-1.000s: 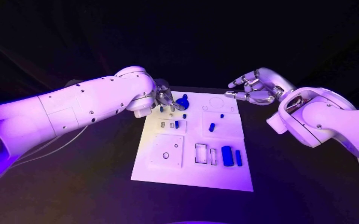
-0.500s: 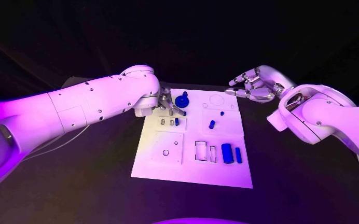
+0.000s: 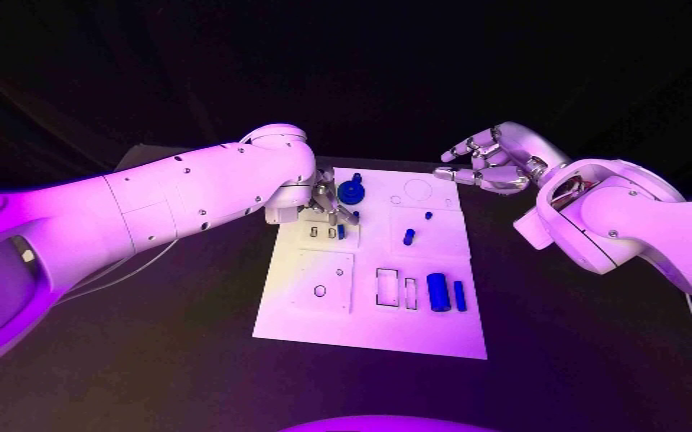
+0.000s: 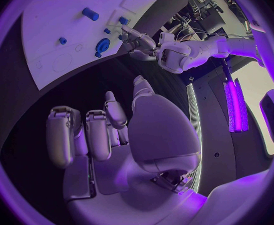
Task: Assemble the parts on the task board
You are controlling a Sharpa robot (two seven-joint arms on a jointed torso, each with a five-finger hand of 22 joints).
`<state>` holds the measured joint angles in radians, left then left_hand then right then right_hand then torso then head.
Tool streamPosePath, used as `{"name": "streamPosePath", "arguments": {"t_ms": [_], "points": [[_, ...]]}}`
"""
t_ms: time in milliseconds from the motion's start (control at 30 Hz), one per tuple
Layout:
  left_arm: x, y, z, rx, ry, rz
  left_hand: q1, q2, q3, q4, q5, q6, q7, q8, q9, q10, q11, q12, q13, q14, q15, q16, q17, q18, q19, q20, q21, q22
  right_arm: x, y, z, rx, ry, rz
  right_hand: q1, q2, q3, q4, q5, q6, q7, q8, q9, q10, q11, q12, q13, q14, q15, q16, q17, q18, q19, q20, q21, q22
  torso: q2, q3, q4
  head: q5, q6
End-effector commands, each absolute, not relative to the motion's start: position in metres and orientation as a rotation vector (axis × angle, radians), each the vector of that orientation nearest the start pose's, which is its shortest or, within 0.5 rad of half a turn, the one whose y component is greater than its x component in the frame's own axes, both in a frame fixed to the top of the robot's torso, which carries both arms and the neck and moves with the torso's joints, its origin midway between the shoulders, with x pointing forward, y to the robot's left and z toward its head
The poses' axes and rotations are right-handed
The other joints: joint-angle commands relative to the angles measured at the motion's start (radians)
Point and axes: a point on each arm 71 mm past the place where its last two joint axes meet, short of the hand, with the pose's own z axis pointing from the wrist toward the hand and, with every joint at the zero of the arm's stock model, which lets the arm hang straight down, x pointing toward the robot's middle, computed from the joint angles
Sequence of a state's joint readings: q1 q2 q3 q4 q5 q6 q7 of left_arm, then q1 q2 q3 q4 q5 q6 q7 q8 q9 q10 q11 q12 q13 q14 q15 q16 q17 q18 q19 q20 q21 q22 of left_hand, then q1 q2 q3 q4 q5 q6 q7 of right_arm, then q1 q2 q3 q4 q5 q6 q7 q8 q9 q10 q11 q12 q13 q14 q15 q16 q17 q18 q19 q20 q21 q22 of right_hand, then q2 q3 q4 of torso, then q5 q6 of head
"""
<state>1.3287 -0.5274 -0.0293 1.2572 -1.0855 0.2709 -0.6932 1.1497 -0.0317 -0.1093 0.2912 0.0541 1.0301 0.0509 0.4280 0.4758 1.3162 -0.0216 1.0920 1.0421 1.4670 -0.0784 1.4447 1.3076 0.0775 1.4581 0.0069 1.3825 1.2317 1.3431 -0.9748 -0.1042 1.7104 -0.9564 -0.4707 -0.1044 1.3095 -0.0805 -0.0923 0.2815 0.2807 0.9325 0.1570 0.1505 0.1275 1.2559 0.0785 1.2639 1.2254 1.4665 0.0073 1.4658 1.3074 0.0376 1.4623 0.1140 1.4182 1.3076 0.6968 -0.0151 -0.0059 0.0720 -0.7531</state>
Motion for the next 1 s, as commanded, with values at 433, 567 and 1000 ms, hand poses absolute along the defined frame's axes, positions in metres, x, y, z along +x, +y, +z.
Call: {"name": "streamPosePath", "arguments": {"t_ms": [433, 567, 1000], "points": [[0.535, 0.1358, -0.1823, -0.047, 2.383, -0.204, 0.017, 0.014, -0.005, -0.005, -0.003, -0.01, 0.001, 0.01, 0.01, -0.013, 0.001, -0.014, -0.011, 0.059, -0.005, -0.002, 0.099, -0.013, 0.005, 0.001, 0.009, 0.006, 0.4679, -0.2179, -0.1309, 0.31, 1.623, 0.87, 0.0, 0.009, -0.006, 0.001, 0.006, 0.007, -0.001, 0.004, 0.002, 0.0, -0.004, -0.004, -0.001, 0.057, -0.007, -0.006, 0.077, 0.006, 0.002, -0.006, -0.007, 0.154, 0.0, 0.0016, -0.0004, 0.002, -0.005], [0.5351, 0.1356, -0.1834, -0.044, 2.389, -0.203, 0.035, 0.021, -0.005, -0.008, -0.003, -0.015, 0.002, 0.014, 0.018, -0.016, 0.002, -0.018, -0.014, 0.059, -0.005, -0.003, 0.099, -0.013, 0.004, 0.002, 0.01, 0.008, 0.4679, -0.2175, -0.1311, 0.309, 1.624, 0.87, 0.0, 0.009, -0.006, 0.001, 0.006, 0.007, -0.001, 0.004, 0.002, 0.0, -0.004, -0.004, -0.001, 0.057, -0.007, -0.006, 0.077, 0.006, 0.002, -0.006, -0.007, 0.154, 0.001, 0.0019, -0.0011, 0.002, -0.006], [0.5342, 0.1331, -0.1847, -0.03, 2.398, -0.214, 0.078, 0.05, 0.007, -0.014, -0.002, -0.023, 0.003, 0.02, 0.035, -0.023, 0.003, -0.031, -0.026, 0.059, -0.004, -0.003, 0.1, -0.013, 0.003, 0.003, 0.012, 0.012, 0.4679, -0.2168, -0.1315, 0.309, 1.627, 0.87, 0.002, 0.013, -0.007, 0.0, 0.011, 0.007, -0.002, 0.006, 0.002, 0.002, -0.005, -0.002, 0.0, 0.057, -0.008, -0.007, 0.077, 0.006, 0.002, -0.006, -0.007, 0.155, 0.001, 0.0022, 0.0006, 0.0, -0.008]]}}
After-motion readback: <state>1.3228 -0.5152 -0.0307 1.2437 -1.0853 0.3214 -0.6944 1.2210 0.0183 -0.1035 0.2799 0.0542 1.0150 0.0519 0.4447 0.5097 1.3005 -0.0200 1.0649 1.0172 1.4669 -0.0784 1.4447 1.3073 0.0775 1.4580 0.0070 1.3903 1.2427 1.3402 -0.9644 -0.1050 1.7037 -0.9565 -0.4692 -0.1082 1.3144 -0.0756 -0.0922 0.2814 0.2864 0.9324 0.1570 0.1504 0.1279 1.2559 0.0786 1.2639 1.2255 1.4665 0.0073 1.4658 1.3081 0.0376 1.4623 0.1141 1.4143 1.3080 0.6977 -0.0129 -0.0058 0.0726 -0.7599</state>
